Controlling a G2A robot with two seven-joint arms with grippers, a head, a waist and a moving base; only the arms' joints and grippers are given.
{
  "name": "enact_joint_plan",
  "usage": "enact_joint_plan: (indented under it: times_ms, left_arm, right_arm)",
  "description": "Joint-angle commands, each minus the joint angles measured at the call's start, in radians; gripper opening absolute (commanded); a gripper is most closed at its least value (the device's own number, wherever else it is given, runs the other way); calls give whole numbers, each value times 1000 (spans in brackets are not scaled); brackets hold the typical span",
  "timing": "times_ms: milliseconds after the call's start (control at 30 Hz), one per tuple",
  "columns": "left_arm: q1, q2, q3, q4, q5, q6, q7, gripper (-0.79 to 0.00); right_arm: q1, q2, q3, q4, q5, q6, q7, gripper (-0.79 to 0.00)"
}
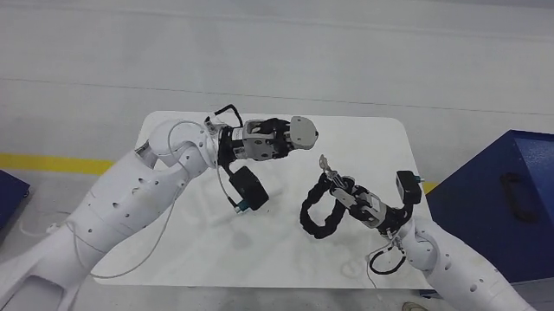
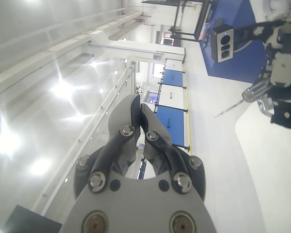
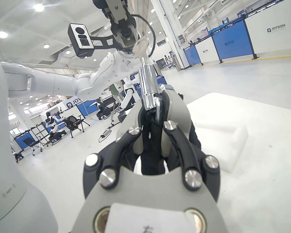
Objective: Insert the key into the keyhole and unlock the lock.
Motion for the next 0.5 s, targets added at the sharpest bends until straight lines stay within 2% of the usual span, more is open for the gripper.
enact_joint_plan:
  times_ms: [0, 200, 467]
  left_arm:
    - [12, -20, 13, 24, -59, 8, 16, -785]
    - [10, -74, 45, 111, -154, -29, 64, -785]
    - [-25, -131, 74, 196, -147, -75, 131, -785]
  right_arm:
    - [-6, -4, 12, 0, -2, -5, 9, -785]
    - [-28, -17, 52, -11, -53, -18, 3, -785]
    - [-53, -35, 86, -12, -69, -29, 22, -785]
